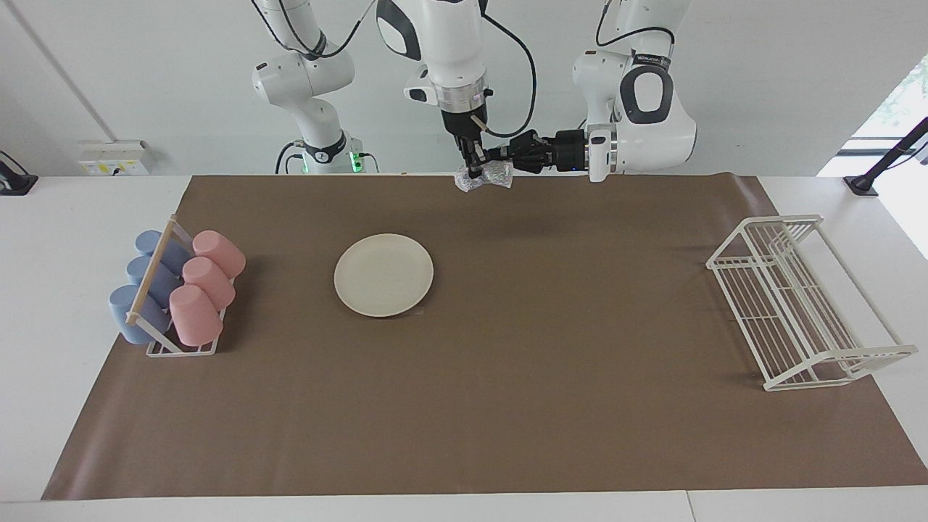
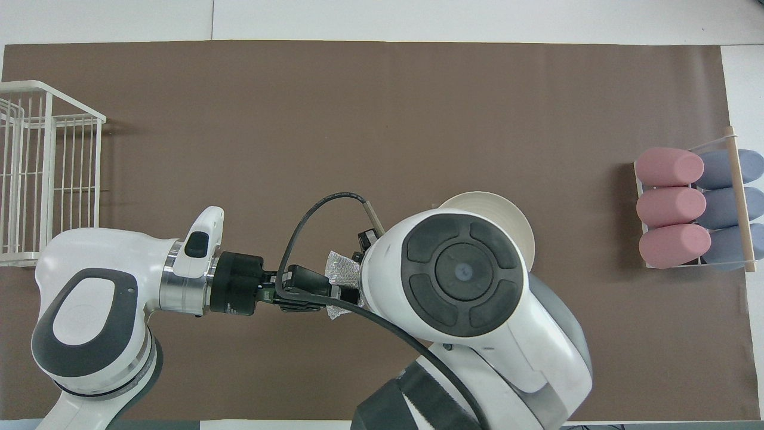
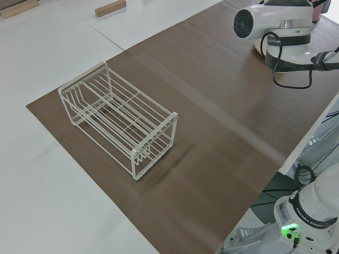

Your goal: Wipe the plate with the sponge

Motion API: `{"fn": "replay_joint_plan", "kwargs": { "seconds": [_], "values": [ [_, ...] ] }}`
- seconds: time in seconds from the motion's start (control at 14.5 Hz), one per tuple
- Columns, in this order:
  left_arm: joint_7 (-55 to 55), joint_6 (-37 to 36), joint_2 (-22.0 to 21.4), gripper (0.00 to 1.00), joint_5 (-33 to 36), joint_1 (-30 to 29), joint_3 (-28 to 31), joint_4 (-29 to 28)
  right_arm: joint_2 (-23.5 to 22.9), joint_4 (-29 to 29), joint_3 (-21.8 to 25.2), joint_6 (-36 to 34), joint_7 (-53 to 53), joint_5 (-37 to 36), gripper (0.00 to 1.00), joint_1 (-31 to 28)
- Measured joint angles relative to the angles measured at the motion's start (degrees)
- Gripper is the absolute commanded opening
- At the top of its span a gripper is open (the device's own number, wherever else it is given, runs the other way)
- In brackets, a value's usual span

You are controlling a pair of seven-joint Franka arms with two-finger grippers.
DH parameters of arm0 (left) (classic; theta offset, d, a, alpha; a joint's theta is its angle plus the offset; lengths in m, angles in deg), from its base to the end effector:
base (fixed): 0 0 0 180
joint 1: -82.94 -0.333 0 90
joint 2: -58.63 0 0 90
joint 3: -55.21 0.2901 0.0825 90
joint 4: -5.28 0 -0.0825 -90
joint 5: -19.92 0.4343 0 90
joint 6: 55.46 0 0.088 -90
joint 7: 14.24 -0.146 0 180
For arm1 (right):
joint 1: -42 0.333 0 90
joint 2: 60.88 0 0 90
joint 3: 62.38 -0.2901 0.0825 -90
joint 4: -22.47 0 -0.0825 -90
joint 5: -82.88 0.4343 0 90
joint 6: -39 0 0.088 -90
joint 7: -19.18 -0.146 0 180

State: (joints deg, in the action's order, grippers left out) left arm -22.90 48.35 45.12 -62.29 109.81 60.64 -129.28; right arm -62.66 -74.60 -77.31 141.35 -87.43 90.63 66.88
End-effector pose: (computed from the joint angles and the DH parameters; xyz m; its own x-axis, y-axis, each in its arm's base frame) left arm 0.4417 -0.3018 0.4070 0.9271 -0.1455 -0.3455 0.2968 -0.2782 0.9135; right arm 0.4742 0.4151 0.4966 0.3675 -0.9174 -0.1524 -0.9291 -0.3694 -0.0171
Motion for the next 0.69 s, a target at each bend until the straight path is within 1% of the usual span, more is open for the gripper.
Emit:
{"fn": "replay_joint_plan", "kwargs": {
  "seconds": [0.21, 0.41, 0.55, 0.69],
  "values": [
    [0.46, 0.00, -0.24, 0.00, 0.00, 0.00, 0.15, 0.00, 0.19, 0.00, 0.11, -0.05, 2.19, -0.04, 1.00, -0.05],
    [1.38, 0.02, -0.31, 0.00, 1.22, -0.21, 0.48, 0.00, 0.65, 0.00, 0.33, -0.07, 6.89, -0.08, 1.00, -0.62],
    [3.22, 0.12, -0.36, 0.00, 5.14, -1.13, 0.85, 0.04, 1.19, -0.01, 0.45, -0.29, 11.30, -0.11, 1.00, -1.77],
    [6.12, -0.02, -0.81, 0.00, 11.71, -3.91, 1.07, 0.29, 1.97, -0.06, 0.51, -1.48, 17.28, -0.13, 1.00, -3.56]
  ]
}}
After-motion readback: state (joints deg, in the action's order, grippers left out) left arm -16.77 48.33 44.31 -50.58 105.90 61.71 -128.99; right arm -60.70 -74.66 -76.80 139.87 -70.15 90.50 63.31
